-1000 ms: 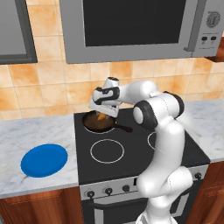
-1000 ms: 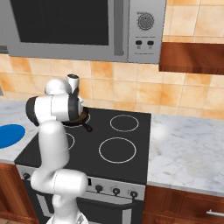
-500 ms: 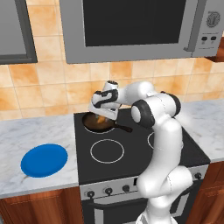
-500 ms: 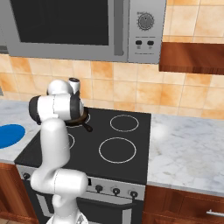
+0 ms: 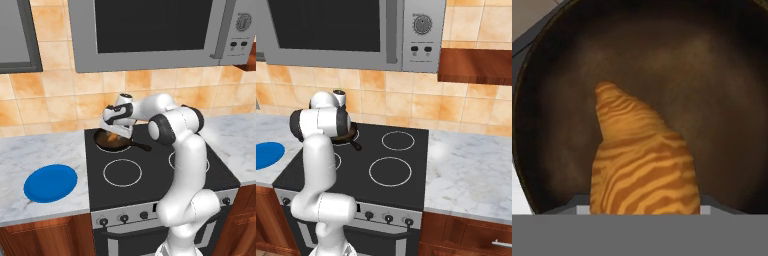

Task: Pick the croissant and place it on the pan. Then turn on the stove to warm the croissant.

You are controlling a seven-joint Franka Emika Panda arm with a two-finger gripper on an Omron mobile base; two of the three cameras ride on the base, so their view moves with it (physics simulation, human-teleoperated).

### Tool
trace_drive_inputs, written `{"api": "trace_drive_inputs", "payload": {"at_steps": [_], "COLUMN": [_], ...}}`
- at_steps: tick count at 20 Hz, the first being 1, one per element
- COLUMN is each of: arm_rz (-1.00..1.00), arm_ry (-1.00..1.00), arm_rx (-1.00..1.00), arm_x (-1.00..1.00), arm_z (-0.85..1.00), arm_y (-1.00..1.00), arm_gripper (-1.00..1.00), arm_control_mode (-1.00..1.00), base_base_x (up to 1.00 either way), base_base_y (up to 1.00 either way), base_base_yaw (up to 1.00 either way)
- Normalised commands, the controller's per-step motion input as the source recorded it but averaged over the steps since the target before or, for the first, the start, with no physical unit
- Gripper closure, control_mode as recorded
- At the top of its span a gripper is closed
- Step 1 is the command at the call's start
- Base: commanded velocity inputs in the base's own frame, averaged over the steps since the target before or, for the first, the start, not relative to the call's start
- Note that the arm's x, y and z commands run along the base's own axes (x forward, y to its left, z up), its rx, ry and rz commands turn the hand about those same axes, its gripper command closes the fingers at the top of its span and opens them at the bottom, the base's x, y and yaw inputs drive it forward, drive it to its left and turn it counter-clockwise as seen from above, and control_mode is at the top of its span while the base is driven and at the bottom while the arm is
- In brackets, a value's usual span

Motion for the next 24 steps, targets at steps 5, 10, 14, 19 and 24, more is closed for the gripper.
{"api": "trace_drive_inputs", "payload": {"at_steps": [5, 10, 14, 19, 24], "arm_rz": [-0.05, -0.05, -0.01, 0.00, 0.00], "arm_ry": [0.00, 0.00, 0.00, 0.00, -0.01], "arm_rx": [0.00, 0.00, 0.00, 0.00, 0.00], "arm_x": [0.00, 0.00, -0.32, -0.52, -0.57], "arm_z": [-0.08, -0.05, 0.19, 0.41, 0.43], "arm_y": [0.01, 0.00, -0.03, 0.00, 0.00], "arm_gripper": [-1.00, -1.00, -1.00, -1.00, -1.00], "arm_control_mode": [-1.00, -1.00, -1.00, -1.00, -1.00], "base_base_x": [0.00, 0.00, 0.00, 0.00, 0.00], "base_base_y": [0.00, 0.00, 0.00, 0.00, 0.00], "base_base_yaw": [0.00, 0.00, 0.00, 0.00, 0.00]}}
